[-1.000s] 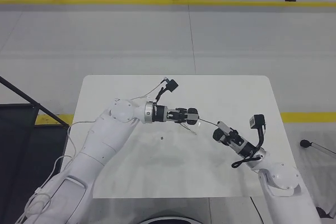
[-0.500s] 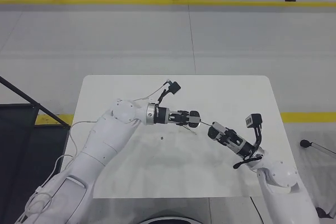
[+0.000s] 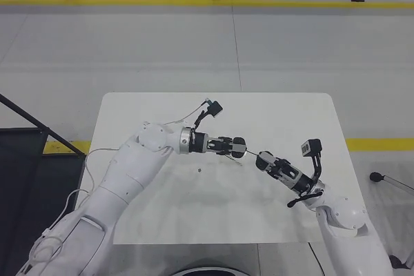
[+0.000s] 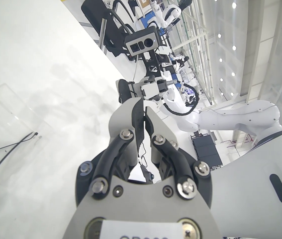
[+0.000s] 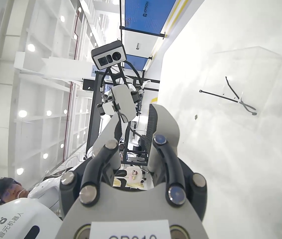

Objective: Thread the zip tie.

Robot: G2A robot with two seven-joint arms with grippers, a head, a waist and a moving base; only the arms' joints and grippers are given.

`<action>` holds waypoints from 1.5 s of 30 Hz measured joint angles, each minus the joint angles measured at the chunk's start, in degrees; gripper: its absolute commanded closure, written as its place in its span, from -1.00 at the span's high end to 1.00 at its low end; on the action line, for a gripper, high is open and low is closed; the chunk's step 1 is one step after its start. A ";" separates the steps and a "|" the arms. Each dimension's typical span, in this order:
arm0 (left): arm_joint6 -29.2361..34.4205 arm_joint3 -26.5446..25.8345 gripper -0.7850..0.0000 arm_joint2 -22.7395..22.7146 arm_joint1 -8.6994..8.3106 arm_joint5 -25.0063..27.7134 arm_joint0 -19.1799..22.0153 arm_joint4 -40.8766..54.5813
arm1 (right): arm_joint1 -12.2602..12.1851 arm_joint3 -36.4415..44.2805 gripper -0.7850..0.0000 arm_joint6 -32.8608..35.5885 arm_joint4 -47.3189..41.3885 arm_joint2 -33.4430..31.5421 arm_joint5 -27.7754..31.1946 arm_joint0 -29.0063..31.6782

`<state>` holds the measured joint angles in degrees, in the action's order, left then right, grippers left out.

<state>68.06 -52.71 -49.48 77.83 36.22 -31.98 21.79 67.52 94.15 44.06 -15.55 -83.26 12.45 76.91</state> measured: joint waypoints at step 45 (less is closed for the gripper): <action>-21.37 -1.68 1.00 0.08 -0.08 1.63 -2.06 -8.67 | 0.18 15.24 -1.00 -29.39 13.89 -0.30 -10.14 6.59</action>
<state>46.70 -54.38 -49.39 77.75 37.85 -34.05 13.12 67.71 109.39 14.66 -1.66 -83.56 2.31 83.50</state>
